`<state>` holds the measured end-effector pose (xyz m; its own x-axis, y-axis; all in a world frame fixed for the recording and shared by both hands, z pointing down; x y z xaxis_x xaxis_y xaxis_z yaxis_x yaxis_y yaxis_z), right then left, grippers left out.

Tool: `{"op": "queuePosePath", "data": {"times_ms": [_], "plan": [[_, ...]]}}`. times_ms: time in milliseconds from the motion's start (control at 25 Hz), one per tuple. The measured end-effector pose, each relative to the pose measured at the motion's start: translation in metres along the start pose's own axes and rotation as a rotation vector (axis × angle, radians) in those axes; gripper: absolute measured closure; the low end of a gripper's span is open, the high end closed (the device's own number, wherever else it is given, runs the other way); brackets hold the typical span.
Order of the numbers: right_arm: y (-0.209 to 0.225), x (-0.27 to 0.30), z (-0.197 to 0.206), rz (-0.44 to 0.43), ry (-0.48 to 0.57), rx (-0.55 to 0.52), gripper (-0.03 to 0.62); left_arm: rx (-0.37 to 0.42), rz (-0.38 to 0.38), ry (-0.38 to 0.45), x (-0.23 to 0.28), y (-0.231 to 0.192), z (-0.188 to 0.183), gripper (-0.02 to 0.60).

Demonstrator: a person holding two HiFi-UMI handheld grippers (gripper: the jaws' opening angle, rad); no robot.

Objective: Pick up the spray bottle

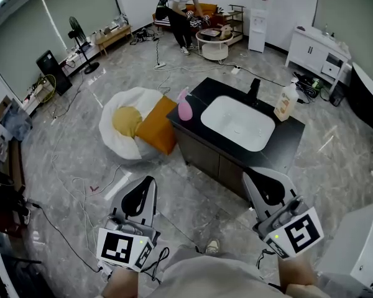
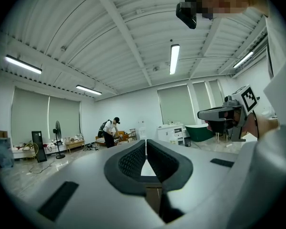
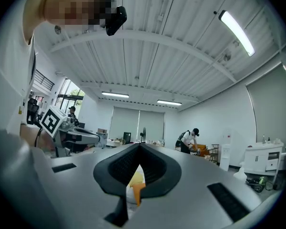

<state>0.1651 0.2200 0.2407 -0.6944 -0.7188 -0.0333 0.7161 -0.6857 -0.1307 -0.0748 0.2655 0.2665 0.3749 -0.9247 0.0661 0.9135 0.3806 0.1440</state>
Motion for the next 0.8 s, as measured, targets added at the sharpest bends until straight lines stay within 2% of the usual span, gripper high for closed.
{"op": "queuePosePath", "data": {"times_ms": [120,160,200,360,640,800], "plan": [[0.005,-0.004,0.002,-0.003,0.001,0.008,0.566,-0.018,-0.074,0.043,0.001,-0.002,-0.006,0.542],[0.007,-0.006,0.003,-0.003,0.002,0.012,0.566,-0.038,-0.104,0.07,0.001,-0.005,-0.007,0.393],[0.01,-0.007,0.004,-0.002,0.003,0.014,0.566,-0.06,-0.123,0.088,0.0,-0.007,-0.008,0.307],[0.018,-0.01,0.004,0.008,0.002,0.012,0.566,-0.115,-0.118,0.084,0.007,-0.01,-0.003,0.305],[0.042,0.002,0.008,0.035,0.01,0.019,0.566,-0.079,-0.086,0.081,0.032,-0.01,-0.007,0.305],[0.05,0.025,0.019,0.043,0.01,0.021,0.566,-0.079,-0.092,0.073,0.054,-0.026,0.005,0.305]]}}
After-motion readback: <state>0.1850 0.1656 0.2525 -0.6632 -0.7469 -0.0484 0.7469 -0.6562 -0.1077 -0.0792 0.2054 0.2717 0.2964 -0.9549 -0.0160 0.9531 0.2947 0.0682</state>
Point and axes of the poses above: the fingertips, and each gripper's own axes: x forward along the fingers, y to its right, z out of its underside, the point moved 5 cm from there along -x, backward along the fingers, and after that the axes turned 6 degrees about z, right-handed, at the moved point
